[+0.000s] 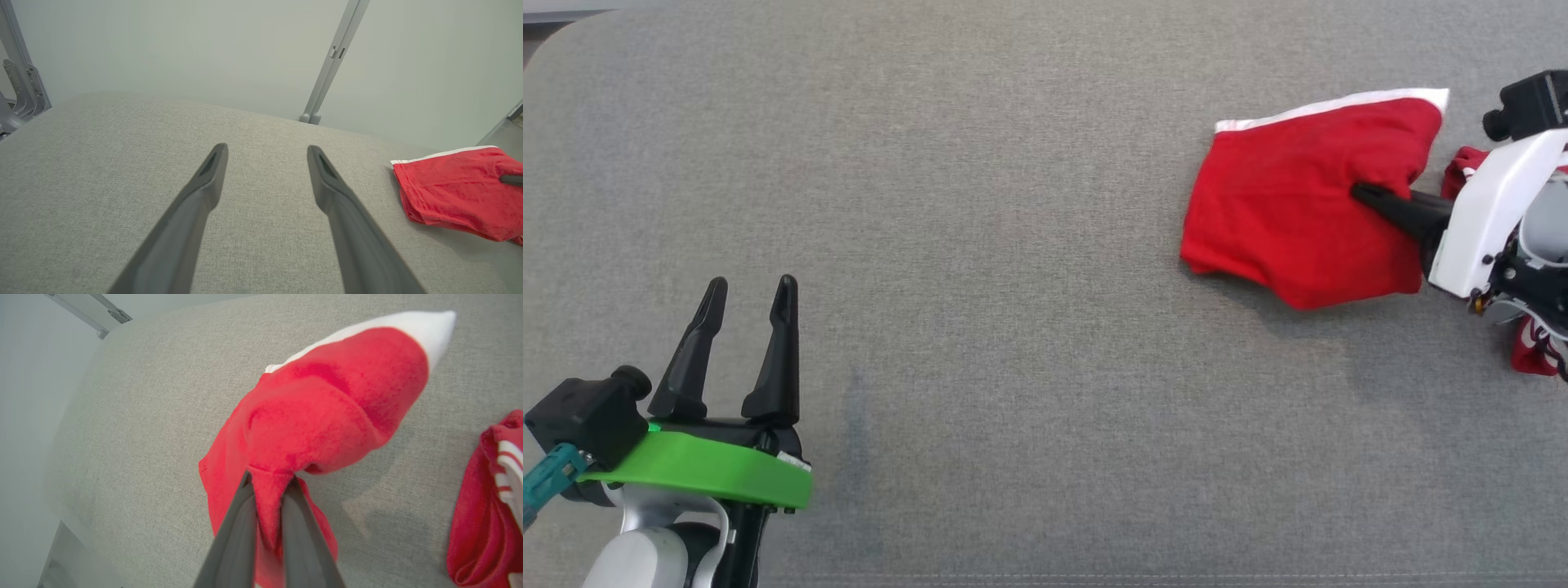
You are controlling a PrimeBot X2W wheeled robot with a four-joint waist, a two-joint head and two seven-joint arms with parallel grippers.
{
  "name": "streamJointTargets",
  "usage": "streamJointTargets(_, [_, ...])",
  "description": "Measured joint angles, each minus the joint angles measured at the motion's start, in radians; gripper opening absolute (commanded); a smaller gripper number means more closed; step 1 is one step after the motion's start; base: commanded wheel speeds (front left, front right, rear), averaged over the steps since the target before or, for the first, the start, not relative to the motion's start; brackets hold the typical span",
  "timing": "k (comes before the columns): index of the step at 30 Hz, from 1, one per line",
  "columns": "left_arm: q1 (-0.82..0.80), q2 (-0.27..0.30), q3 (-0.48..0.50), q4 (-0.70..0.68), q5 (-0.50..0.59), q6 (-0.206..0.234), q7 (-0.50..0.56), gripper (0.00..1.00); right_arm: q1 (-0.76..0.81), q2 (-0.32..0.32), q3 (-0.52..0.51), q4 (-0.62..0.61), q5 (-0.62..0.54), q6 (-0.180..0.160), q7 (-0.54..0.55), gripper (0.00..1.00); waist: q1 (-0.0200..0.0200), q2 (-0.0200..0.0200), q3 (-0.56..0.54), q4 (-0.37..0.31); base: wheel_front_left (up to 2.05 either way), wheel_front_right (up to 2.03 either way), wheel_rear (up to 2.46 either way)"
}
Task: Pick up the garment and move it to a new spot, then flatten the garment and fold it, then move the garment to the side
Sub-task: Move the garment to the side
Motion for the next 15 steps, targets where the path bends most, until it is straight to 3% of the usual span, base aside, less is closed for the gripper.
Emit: streamJointTargets(15, [-0.005,0.001,-0.008,-0.038,0.001,0.000,0.018,1.00,-0.053,-0.152,-0.078,-0.067,0.045,-0.054,0.162,0.00,0.0000,0.0001,0.053,-0.091,0.00,0.00,0.00])
